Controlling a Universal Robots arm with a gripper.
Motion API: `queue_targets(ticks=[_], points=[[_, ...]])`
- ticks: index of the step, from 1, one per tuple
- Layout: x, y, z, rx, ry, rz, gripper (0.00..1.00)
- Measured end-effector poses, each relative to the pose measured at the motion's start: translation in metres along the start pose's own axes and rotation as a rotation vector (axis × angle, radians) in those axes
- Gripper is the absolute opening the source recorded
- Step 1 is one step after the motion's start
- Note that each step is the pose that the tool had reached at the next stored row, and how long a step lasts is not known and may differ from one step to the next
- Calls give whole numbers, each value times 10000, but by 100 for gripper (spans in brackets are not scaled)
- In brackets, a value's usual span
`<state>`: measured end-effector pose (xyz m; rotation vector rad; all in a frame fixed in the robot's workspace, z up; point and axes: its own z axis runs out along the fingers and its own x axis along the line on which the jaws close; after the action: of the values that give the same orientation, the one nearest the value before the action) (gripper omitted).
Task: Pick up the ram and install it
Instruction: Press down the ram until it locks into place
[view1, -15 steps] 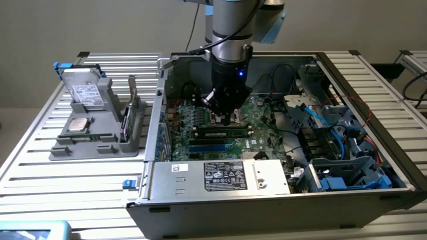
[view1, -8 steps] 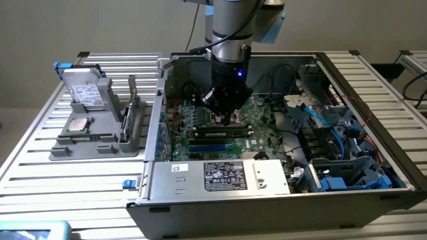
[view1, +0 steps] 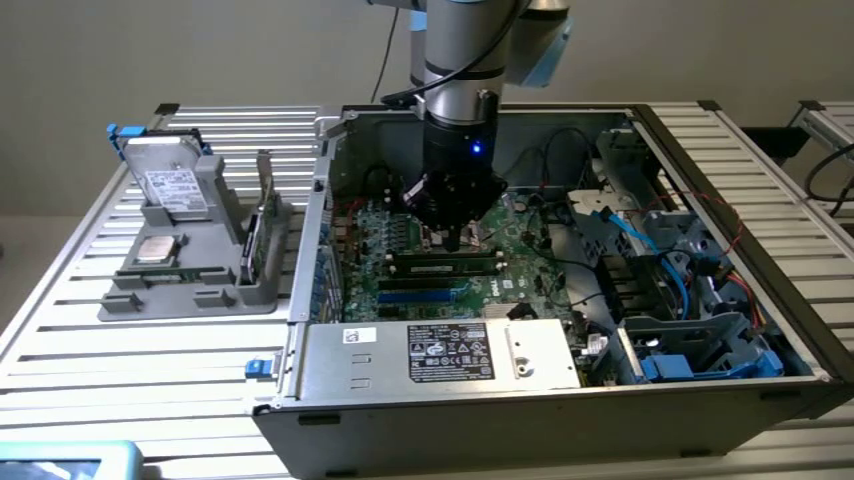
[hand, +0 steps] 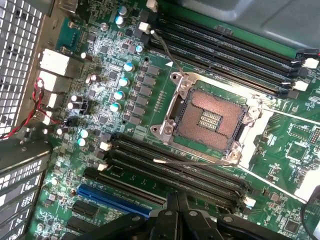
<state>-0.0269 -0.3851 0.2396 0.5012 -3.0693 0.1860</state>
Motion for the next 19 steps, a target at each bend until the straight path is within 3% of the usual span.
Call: queue_targets(ticks=[4, 11, 16, 19], points=[[1, -1, -1, 94, -48, 355, 11], [1, 0, -1, 124, -27, 1113, 11], [0, 0, -1, 227, -62, 1560, 11], [0, -1, -1, 307, -42, 1799, 11]])
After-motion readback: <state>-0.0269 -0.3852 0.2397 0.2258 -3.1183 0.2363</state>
